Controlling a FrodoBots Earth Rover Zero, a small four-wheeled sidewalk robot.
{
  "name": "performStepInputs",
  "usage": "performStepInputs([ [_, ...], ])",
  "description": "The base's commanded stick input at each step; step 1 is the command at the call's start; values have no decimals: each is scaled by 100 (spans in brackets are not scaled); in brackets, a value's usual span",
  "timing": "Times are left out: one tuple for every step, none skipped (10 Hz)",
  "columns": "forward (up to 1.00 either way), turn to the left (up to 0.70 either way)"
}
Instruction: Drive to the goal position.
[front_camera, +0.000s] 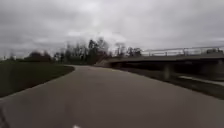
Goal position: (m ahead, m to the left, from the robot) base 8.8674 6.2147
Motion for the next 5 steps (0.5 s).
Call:
performStepInputs([
  [100,0],
  [100,0],
  [100,0],
  [100,0],
  [100,0],
])
